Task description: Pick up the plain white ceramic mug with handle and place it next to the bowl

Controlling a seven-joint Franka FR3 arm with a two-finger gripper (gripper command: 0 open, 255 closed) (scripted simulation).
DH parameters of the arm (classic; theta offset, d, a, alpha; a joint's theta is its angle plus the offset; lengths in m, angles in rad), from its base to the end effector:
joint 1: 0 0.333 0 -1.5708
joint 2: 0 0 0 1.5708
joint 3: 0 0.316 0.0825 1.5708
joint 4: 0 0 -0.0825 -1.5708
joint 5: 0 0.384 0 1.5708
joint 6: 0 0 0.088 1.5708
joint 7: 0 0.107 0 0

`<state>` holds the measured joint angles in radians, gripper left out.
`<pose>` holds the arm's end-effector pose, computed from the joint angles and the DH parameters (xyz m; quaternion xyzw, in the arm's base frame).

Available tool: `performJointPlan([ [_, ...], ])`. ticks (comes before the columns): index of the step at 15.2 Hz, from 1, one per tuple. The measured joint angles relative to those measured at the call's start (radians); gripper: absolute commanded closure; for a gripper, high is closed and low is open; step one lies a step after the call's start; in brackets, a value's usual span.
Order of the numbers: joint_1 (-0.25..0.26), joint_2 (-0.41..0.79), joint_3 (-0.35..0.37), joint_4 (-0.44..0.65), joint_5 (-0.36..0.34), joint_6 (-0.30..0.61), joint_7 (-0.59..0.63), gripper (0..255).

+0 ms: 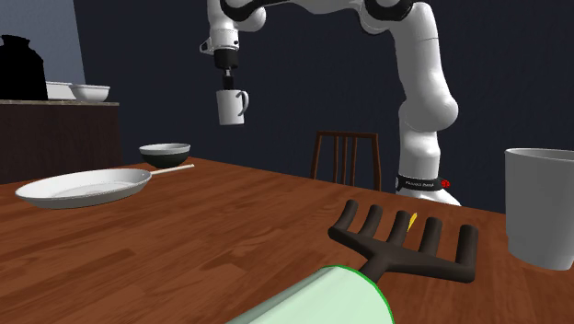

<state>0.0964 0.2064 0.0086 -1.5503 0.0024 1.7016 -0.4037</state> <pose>0.6167 0.0648 0.5238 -0.9675 -0.2513 0.0269 0.0061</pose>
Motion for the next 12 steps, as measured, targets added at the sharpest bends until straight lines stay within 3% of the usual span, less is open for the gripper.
performJointPlan([
  [6,-0.045,0.218,-0.024,0.310,0.004,-0.093,-0.068,255],
  [12,-0.052,0.238,-0.026,0.272,0.005,-0.034,-0.077,255],
])
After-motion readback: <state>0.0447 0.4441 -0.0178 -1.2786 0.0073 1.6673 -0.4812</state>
